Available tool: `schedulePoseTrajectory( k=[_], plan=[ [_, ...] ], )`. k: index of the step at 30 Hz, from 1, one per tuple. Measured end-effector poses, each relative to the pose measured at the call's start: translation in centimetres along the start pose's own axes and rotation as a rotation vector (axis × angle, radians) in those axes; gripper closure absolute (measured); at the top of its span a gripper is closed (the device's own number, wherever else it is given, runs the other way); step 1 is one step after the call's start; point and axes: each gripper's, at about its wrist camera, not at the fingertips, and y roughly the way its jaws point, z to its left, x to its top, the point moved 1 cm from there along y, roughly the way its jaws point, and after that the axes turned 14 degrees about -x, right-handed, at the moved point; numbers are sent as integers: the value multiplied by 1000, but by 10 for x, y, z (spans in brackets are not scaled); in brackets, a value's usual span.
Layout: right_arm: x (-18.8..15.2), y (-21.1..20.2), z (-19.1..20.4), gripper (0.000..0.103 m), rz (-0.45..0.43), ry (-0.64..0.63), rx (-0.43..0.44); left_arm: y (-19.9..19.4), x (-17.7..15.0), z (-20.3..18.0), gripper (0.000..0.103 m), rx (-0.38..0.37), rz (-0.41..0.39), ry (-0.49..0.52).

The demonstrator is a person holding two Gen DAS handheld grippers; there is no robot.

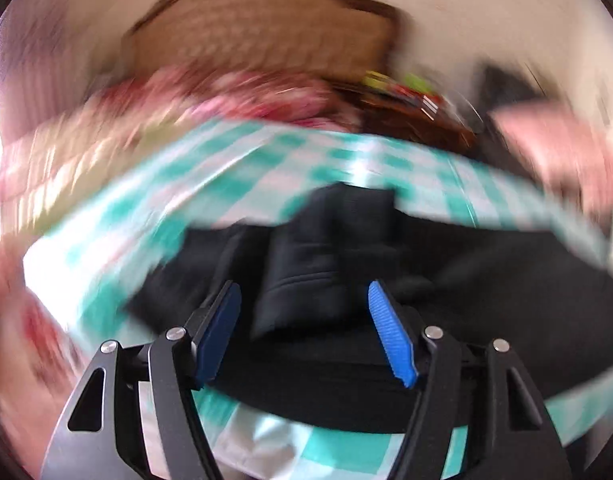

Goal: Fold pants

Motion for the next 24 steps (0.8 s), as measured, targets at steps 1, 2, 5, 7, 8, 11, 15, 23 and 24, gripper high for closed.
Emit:
schedulePoseTrajectory(
  k=[1, 2, 5, 7, 8, 11, 15, 23, 24],
  plan=[
    [1, -1, 2, 82, -3, -5, -1, 13, 0, -23, 37, 46, 44, 132],
    [2, -2, 3, 82, -6, -10, -1, 26, -3, -35, 37, 83, 83, 207],
    [3, 1, 5, 82, 0, -23, -7, 61, -8, -56, 37, 142, 155, 355],
    [2, 5, 4, 82, 7, -27, -14, 79, -11, -63, 51, 184, 186, 441],
    [2, 6, 4, 82, 7, -28, -17, 85, -9, -63, 90, 189, 195, 451],
    [5, 1, 5, 83, 2, -25, 0, 62, 18, -41, 98, 126, 95, 276],
    [20, -33, -7, 84, -22, 14, 114, -30, 42, 61, 98, -46, -136, -272],
    [9, 11, -28, 84, 85, 24, 18, -21, -67, 186, 97, -306, -70, -887],
    [9, 16, -30, 83, 96, 24, 8, -19, -68, 188, 92, -325, -78, -908]
  ],
)
